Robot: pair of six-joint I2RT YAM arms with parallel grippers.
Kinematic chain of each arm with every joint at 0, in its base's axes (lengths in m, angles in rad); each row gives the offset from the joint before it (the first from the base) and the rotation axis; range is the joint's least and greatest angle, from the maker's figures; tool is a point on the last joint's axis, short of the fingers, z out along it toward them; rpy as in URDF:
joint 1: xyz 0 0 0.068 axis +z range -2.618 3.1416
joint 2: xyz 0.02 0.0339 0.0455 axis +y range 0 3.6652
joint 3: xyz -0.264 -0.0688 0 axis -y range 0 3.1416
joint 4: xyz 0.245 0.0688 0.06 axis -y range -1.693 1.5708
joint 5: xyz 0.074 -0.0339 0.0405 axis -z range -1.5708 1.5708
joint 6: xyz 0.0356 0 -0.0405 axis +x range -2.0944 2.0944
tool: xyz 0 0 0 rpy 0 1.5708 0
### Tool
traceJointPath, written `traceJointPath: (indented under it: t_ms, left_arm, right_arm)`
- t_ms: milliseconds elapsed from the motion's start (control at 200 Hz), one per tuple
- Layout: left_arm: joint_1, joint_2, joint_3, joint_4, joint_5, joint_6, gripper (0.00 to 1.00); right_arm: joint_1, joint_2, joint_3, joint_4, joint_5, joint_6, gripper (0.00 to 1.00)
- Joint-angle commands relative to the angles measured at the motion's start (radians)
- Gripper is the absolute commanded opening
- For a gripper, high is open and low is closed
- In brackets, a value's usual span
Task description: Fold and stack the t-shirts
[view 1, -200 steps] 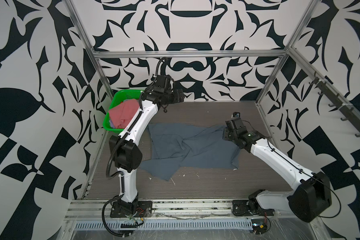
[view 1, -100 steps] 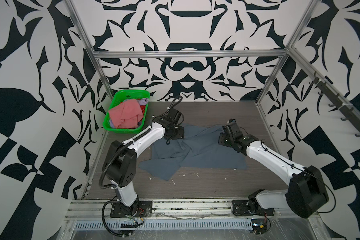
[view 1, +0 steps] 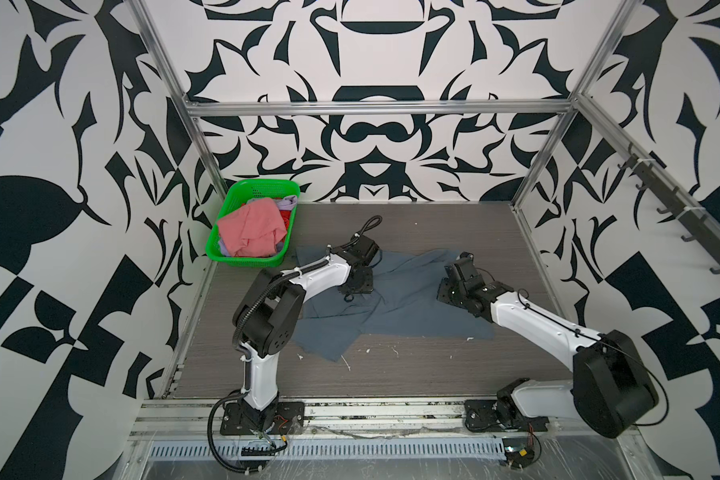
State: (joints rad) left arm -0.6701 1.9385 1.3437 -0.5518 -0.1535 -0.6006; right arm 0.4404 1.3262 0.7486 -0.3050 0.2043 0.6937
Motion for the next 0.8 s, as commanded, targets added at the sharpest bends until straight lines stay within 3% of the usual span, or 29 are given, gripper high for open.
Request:
traceJointPath:
  t_ms: [0, 350, 490, 575, 795]
  left_arm:
    - [-0.008, 0.026, 0.019, -0.007, -0.032, -0.017, 0.37]
    - [-0.009, -0.021, 0.009, 0.031, -0.072, -0.028, 0.0]
    - [-0.006, -0.07, 0.048, 0.003, -0.072, 0.021, 0.0]
    - [0.0, -0.092, 0.117, -0.022, -0.135, 0.096, 0.0]
    - [0.051, 0.012, 0.474, -0.027, -0.261, 0.405, 0.0]
  right_arm:
    - [0.003, -0.023, -0.008, 0.041, 0.009, 0.026, 0.48]
    - [0.003, 0.058, -0.075, 0.106, 0.055, 0.092, 0.47]
    - [0.002, 0.063, -0.086, 0.102, 0.074, 0.104, 0.47]
    - [0.002, 0.067, -0.092, 0.097, 0.084, 0.103, 0.47]
    - [0.002, 0.12, -0.095, 0.089, 0.073, 0.098, 0.47]
